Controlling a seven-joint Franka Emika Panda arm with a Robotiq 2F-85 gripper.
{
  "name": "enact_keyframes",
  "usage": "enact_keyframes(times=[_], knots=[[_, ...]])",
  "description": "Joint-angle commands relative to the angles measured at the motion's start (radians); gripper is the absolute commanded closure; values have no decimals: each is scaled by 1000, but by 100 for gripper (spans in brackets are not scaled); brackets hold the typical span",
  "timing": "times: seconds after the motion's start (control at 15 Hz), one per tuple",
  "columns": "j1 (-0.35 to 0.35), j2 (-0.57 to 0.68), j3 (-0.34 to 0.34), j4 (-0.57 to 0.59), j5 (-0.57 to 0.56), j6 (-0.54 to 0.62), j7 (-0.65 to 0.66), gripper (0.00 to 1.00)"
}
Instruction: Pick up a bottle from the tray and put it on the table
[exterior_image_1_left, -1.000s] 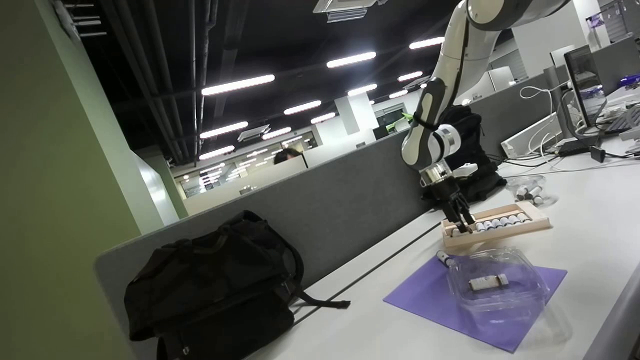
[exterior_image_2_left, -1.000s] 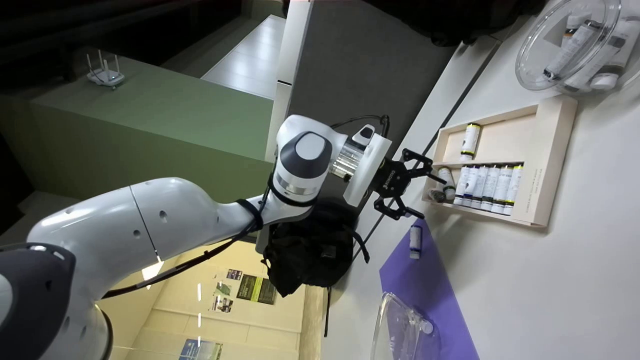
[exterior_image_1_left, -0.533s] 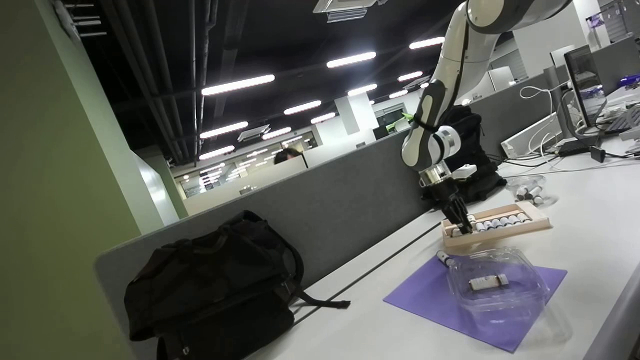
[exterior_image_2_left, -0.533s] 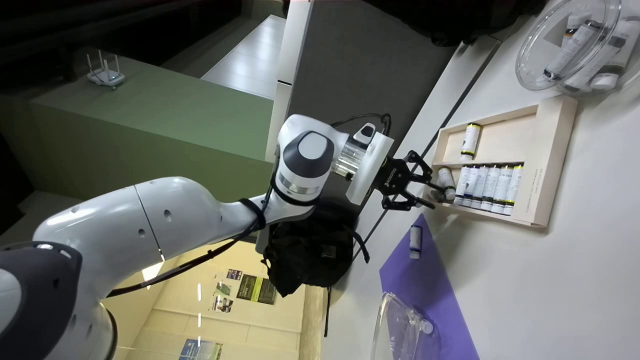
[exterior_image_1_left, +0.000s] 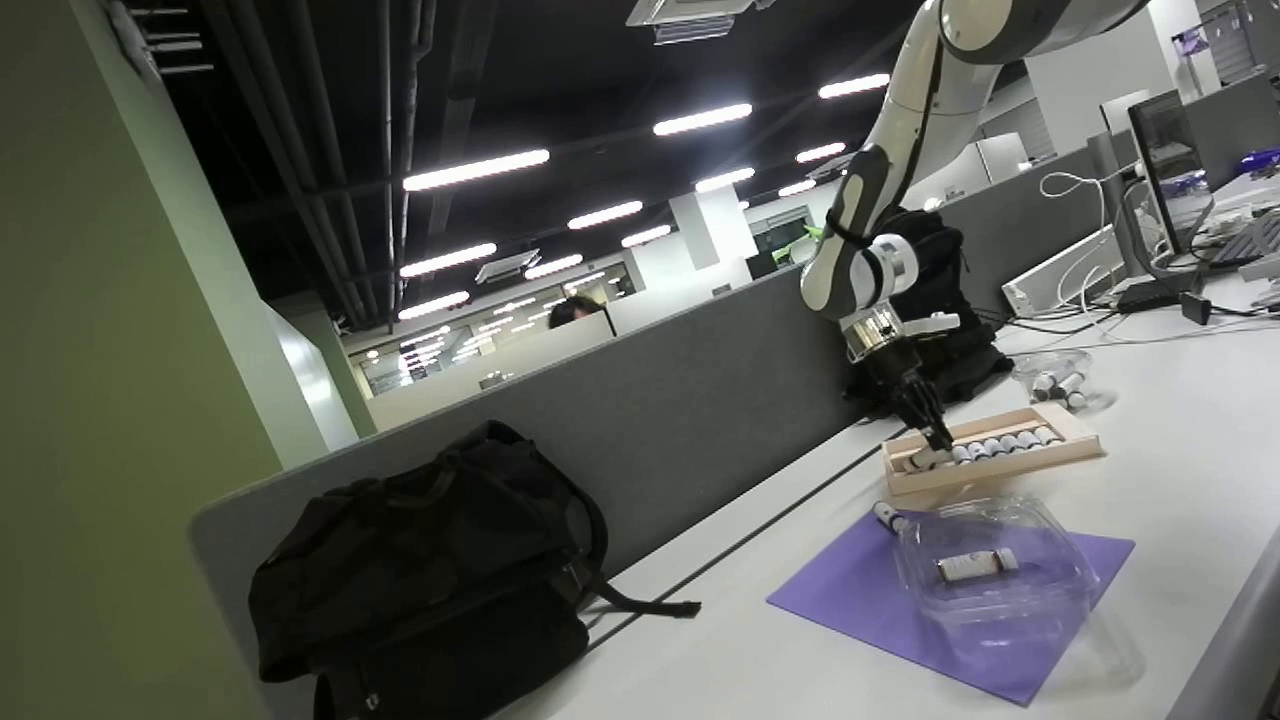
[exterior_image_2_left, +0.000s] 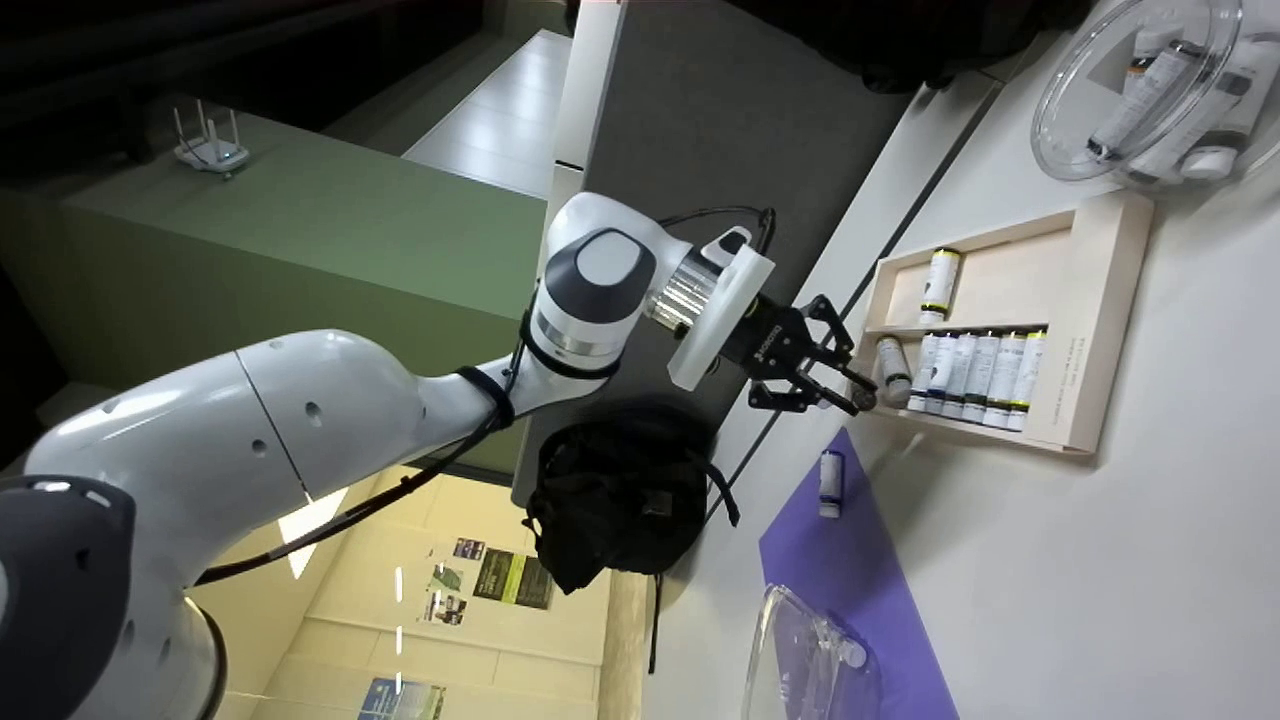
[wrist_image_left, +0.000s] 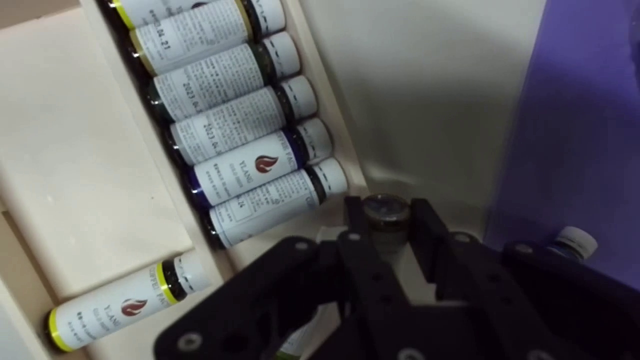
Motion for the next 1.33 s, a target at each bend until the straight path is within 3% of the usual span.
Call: enact_keyframes(times=[0.0,0.33,0.93,1.27], knots=[[-15,-74,17,37,27,-126,31,93],[31,-139,53,13,86,-187,65,93],[147,-105,119,-122,43,-81,-36,93],[162,-74,119,-179,-2,-28,-49,93]])
